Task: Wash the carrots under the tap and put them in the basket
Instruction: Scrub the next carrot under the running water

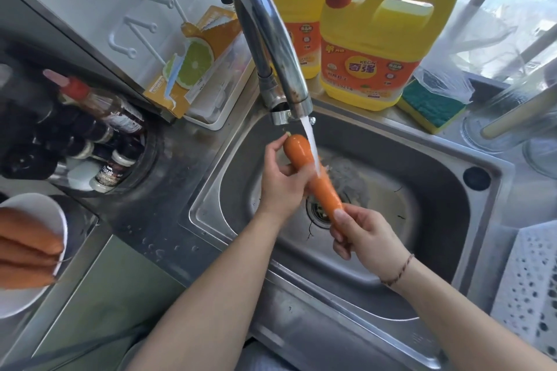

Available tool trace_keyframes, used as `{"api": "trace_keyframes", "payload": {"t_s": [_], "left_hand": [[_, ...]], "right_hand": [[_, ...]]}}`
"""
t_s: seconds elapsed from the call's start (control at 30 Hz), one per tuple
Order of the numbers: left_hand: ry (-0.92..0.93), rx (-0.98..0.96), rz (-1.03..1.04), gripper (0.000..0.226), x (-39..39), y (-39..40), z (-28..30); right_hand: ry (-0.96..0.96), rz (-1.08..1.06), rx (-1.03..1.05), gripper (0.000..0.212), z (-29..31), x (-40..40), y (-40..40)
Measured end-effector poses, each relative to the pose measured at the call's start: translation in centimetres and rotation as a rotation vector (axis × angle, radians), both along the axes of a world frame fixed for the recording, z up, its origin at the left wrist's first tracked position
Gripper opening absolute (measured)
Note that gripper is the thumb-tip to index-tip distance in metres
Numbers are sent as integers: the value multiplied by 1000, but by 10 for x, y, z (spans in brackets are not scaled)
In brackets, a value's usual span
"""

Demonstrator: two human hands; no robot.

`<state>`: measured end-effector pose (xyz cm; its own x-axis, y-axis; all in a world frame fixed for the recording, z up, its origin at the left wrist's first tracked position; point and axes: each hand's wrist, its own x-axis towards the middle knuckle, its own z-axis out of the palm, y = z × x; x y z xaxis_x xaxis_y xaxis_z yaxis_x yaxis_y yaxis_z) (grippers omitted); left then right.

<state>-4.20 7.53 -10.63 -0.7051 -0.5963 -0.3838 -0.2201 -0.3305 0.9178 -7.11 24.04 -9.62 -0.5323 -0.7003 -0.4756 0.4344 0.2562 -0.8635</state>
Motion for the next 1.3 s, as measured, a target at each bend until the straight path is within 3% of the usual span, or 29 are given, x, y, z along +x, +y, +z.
{"api": "trace_keyframes", "payload": {"t_s": [0.1, 0.17, 0.23, 0.27, 0.5, 0.6, 0.67, 0.73, 0.8, 0.9, 0.97, 1.03, 1.13, 1.3], "left_hand": [[-4, -5, 76, 51, -4, 3, -4], [41, 64, -41, 71, -3, 5, -4], [32, 6, -195, 99, -1, 2, -7], [27, -7, -199, 101, 0, -1, -7], [-2, 320, 86, 30, -2, -12, 4], [-94, 378, 138, 22, -4, -27, 10], [-197, 322, 132, 31, -7, -34, 10], [-248, 297, 157, 40, -9, -35, 7], [-247, 314, 163, 35, -10, -37, 7], [-162, 420, 111, 10, -6, -43, 11], [-103, 444, 83, 7, -1, -45, 8], [-74, 440, 76, 8, 2, -44, 5], [-41, 443, 94, 9, 1, -42, 5], [7, 442, 37, 15, -9, -33, 6]], "right_hand": [[24, 1, 5, 26, 1, -2, -2], [40, -13, 14, 26, 2, -8, -3], [52, -1, 22, 28, 2, -13, -2], [62, 14, 24, 30, 2, -14, -1], [160, 104, 87, 26, 5, -20, 4], [445, 149, 263, 6, 2, -19, 10], [689, 94, 418, 18, 1, -18, 13], [819, 3, 446, 34, 1, -16, 9], [742, -14, 429, 40, 4, -16, 1], [225, 82, 256, 37, 13, -23, -8], [-11, 148, 194, 33, 20, -30, -12], [-29, 224, 257, 26, 23, -37, -17], [140, 287, 409, 17, 23, -44, -27], [270, 128, 596, 54, 28, -49, -47]]}}
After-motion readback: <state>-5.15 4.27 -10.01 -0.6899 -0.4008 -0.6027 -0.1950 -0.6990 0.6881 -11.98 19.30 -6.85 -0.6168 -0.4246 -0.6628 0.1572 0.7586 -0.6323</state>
